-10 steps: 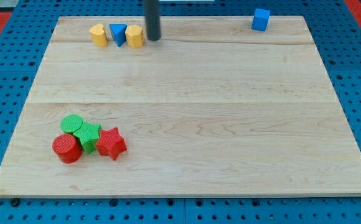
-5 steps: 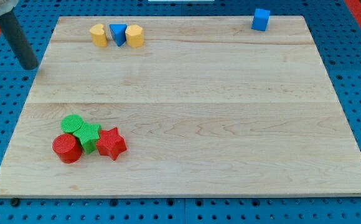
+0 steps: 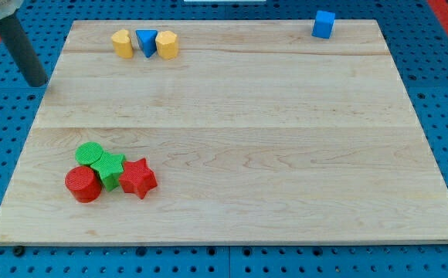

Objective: Point at the yellow heart

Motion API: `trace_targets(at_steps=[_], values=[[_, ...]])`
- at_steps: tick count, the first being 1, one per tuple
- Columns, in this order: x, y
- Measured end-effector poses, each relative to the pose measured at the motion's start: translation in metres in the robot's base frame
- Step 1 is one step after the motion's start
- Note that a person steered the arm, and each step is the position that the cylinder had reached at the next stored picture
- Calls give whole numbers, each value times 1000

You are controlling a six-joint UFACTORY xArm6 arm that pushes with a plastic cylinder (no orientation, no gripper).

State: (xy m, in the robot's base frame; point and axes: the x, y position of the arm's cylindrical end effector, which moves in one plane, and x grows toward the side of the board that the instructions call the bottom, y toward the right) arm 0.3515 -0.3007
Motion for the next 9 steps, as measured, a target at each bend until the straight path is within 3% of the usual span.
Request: trace_targets(at_steps=[2,4,5,6,9], values=[[-6,-4],[-55,5],[-74,47],[-74,84],[-64,101]])
